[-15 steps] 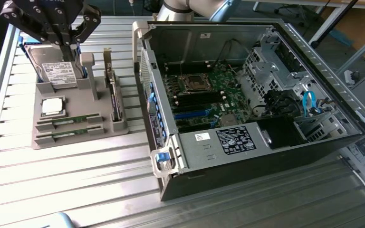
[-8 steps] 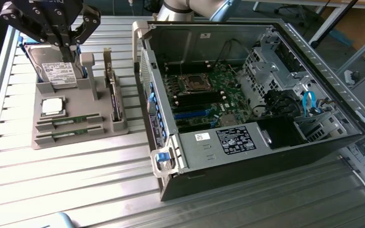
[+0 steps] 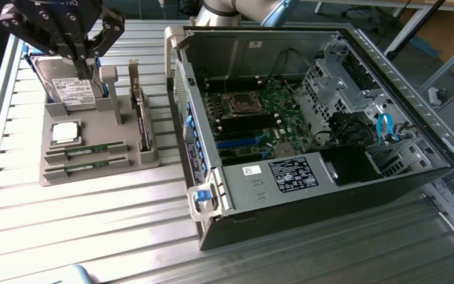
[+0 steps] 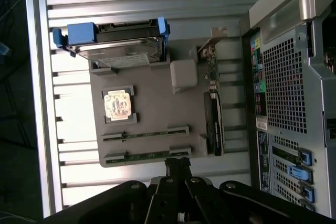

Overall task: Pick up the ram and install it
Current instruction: 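Reach for the ram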

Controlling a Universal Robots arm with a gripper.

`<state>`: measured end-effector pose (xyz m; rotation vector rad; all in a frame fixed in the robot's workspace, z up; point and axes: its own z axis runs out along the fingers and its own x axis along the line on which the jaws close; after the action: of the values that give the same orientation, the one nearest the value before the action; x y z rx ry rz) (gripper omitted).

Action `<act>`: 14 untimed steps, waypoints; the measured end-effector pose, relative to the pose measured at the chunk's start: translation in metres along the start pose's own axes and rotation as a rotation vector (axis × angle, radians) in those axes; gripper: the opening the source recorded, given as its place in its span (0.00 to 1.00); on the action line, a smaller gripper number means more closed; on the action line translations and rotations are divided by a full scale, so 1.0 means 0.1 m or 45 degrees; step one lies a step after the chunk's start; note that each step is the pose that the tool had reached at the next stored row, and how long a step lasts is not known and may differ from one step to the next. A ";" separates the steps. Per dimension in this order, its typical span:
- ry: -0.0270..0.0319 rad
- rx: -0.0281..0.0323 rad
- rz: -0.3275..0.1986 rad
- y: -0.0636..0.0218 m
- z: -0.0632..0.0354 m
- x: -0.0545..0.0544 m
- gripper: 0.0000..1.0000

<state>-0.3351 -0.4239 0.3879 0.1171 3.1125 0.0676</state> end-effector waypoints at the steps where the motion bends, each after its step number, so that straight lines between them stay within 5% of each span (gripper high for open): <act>1: 0.0000 0.0000 0.000 -0.002 0.000 0.00 0.11; 14: 0.0000 0.0000 0.000 -0.031 0.000 0.01 0.11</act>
<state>-0.3363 -0.4270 0.3878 0.1171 3.1125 0.0677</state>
